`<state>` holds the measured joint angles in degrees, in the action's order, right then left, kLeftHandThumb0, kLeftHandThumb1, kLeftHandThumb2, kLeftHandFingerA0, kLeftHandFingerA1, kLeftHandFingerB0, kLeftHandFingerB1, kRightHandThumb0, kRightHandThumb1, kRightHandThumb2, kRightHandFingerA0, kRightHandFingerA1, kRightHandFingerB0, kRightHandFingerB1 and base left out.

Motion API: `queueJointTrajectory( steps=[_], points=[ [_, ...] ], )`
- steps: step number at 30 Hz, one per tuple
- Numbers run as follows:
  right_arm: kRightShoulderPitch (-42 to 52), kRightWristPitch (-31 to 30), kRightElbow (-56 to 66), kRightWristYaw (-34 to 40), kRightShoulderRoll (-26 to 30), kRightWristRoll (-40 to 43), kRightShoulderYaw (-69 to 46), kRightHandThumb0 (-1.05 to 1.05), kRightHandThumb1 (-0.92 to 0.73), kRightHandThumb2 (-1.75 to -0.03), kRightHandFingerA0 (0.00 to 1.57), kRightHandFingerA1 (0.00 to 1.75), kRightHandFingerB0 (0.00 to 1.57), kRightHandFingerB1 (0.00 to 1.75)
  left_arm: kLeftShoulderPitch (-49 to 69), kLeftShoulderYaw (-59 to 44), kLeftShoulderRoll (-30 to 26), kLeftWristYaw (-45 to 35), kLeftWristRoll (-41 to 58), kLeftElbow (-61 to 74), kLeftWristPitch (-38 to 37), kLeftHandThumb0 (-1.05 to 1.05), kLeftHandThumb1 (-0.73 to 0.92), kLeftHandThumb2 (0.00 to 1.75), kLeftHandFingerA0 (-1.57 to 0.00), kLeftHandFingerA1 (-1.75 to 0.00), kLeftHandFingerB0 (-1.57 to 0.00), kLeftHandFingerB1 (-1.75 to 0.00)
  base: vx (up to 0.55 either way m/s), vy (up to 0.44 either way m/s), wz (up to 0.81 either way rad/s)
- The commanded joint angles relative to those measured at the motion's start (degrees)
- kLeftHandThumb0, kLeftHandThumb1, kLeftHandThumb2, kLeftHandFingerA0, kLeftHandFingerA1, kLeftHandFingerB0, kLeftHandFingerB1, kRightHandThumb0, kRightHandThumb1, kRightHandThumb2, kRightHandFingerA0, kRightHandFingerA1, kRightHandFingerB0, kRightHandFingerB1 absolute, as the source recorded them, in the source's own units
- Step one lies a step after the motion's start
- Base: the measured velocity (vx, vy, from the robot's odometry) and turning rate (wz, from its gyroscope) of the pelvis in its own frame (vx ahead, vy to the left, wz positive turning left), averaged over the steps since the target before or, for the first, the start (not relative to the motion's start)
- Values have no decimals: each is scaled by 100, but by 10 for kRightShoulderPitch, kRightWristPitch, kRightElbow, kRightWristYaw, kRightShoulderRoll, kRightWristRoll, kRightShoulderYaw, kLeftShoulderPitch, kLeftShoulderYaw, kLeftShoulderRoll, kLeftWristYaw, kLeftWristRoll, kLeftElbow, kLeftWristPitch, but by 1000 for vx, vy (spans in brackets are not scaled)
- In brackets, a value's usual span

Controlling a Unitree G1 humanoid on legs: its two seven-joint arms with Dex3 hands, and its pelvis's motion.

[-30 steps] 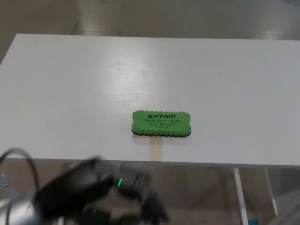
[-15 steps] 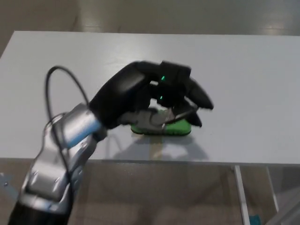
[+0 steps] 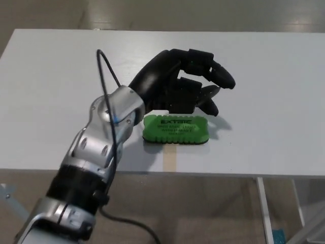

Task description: Use the left hand to press on the green eraser and wipe the desk from center to the left and then back to center.

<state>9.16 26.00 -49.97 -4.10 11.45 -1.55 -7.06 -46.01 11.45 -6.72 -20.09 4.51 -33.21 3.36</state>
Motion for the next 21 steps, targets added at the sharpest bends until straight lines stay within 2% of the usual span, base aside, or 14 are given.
queueJointTrajectory(
  steps=[1,8,9,20,21],
  points=[
    [7,6,2,-2,-1,0,4,-39,-73,-62,68,53,52,37,-46,-9,27,92,-52,-109,-14,-18,82,65,-107,-82,-92,-80,0,0,0],
    [13,13,2,-11,-3,5,4,-39,-73,-63,68,52,53,37,-57,-42,42,108,-44,-194,-28,-19,82,64,-107,-80,-92,-79,0,0,0],
    [14,13,2,-14,-2,5,4,-38,-73,-63,68,52,53,37,-56,-46,43,108,-43,-203,-32,-26,68,88,-102,-88,-90,-83,0,0,0],
    [16,14,5,-20,-4,7,5,-38,-73,-62,68,53,53,37,-57,-62,56,123,-55,-253,-56,-26,68,88,-102,-87,-90,-83,0,0,0],
    [15,14,5,-19,-4,6,5,-38,-73,-62,68,53,53,37,-56,-64,58,122,-54,-256,-58,-19,82,63,-106,-80,-93,-77,0,0,0]
  ],
)
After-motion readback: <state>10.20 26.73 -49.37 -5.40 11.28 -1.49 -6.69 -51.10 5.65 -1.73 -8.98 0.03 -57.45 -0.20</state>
